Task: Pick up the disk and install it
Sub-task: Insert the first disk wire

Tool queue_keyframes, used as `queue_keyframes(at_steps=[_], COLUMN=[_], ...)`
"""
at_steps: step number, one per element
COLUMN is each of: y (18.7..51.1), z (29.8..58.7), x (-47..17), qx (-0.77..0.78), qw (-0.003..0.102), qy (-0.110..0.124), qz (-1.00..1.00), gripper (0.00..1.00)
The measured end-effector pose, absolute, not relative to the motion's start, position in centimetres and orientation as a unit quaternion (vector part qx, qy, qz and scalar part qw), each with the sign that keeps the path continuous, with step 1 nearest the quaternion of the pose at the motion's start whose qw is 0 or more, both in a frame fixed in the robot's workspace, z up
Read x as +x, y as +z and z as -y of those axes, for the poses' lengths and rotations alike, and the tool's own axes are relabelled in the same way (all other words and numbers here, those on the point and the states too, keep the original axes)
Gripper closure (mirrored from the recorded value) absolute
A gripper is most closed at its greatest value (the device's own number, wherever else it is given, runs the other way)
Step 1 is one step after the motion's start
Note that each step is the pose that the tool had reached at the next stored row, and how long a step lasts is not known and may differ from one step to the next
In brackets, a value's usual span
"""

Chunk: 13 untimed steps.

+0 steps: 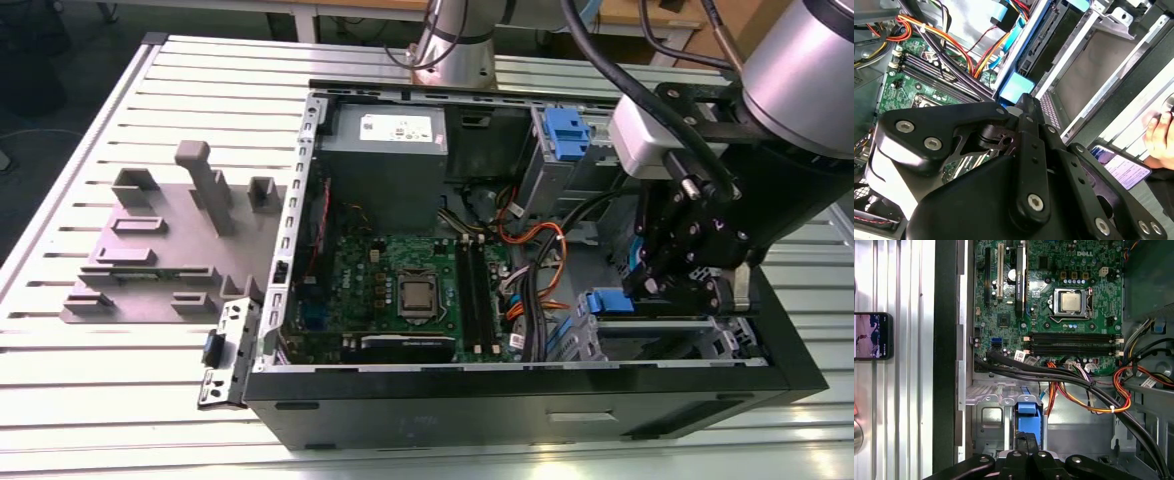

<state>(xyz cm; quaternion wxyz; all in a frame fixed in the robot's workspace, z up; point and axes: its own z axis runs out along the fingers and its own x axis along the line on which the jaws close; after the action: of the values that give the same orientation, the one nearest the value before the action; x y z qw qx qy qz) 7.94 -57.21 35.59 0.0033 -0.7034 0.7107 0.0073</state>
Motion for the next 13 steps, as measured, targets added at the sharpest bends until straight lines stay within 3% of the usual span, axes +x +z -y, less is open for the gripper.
queue_keyframes(at_steps=[13], y=[36.37], z=[57.21], x=[8.12], qx=[-0.703], qw=[0.003], qy=[0.007], qz=[-0.711], gripper=[0.89])
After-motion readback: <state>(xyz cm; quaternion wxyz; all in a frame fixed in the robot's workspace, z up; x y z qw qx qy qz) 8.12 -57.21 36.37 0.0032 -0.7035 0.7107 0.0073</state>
